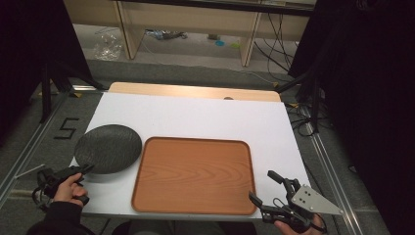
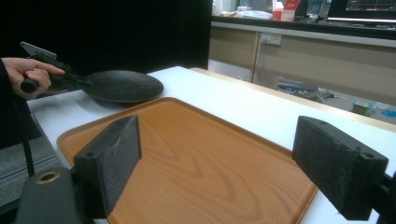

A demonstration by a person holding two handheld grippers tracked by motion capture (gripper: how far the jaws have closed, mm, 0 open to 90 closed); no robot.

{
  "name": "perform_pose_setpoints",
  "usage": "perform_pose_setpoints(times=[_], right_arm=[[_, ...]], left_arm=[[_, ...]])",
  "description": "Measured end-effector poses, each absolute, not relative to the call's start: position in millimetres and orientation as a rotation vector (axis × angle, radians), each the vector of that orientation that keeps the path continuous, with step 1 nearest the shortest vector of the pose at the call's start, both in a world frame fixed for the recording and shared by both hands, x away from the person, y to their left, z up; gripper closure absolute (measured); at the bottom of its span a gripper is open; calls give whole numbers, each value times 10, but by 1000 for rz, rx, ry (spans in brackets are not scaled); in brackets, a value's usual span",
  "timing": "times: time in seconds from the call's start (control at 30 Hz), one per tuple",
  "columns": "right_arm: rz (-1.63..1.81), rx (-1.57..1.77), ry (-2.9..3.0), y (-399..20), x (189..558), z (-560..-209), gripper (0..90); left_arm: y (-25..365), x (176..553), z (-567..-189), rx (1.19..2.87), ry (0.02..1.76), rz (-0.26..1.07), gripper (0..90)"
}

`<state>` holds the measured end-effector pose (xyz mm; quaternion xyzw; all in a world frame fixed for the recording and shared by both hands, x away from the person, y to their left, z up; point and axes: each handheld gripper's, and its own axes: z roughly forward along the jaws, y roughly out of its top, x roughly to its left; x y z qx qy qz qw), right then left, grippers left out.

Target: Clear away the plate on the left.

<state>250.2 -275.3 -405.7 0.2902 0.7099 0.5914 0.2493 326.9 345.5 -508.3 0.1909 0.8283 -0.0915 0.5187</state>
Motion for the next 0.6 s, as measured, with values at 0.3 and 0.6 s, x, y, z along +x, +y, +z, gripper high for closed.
perform_pose_setpoints(times=[0.3,0.6], right_arm=[[1609,787,1925,-2771,2497,-4040,171],[1601,797,1934,-2785,2486,-4033,171]], left_arm=[[3471,3279,-5082,455,1967,-220,851],[3471,3285,-5040,477,1956,-203,845]])
